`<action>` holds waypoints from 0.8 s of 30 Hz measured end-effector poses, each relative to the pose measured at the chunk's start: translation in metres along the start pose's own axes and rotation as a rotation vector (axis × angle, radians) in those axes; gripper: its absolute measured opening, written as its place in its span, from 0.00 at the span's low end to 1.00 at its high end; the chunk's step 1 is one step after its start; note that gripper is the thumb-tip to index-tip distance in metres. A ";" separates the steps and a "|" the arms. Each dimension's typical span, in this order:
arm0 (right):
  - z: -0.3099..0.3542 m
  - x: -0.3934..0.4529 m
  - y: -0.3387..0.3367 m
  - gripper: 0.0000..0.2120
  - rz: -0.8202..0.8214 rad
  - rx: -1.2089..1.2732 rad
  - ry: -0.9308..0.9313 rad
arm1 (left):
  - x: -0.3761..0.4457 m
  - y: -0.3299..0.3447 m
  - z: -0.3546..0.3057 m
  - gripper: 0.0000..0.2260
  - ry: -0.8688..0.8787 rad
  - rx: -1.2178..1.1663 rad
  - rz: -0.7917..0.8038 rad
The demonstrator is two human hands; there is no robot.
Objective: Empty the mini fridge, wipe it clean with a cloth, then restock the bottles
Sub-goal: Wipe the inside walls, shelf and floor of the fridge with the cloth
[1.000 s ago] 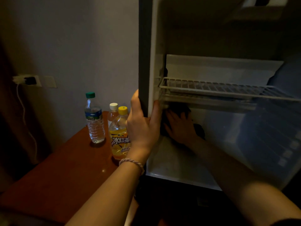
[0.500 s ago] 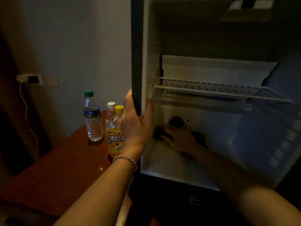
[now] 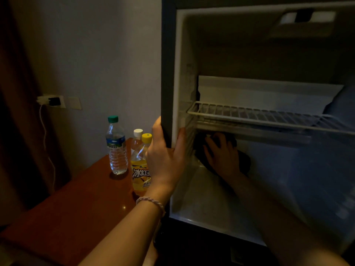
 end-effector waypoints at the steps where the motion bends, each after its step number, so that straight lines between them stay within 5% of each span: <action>1: 0.001 -0.002 0.004 0.12 0.010 -0.023 0.024 | 0.000 0.000 0.001 0.27 0.001 0.002 -0.005; 9: 0.014 -0.009 0.021 0.10 0.149 -0.053 0.046 | 0.000 0.001 0.001 0.28 -0.015 0.007 0.004; 15: 0.004 -0.014 0.007 0.11 0.152 -0.007 -0.115 | -0.001 -0.001 -0.002 0.26 -0.008 0.031 0.005; 24: -0.031 -0.023 -0.020 0.12 -0.101 -0.042 0.684 | -0.001 0.001 0.000 0.25 -0.035 0.030 0.006</action>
Point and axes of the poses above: each hand's wrist, its own x-axis towards the middle knuckle, its own y-axis out of the palm, z = x × y, the point moved 3 cm from there along x, towards the middle knuckle, and after that the axes turned 14 degrees about -z, right-handed, at the moved point
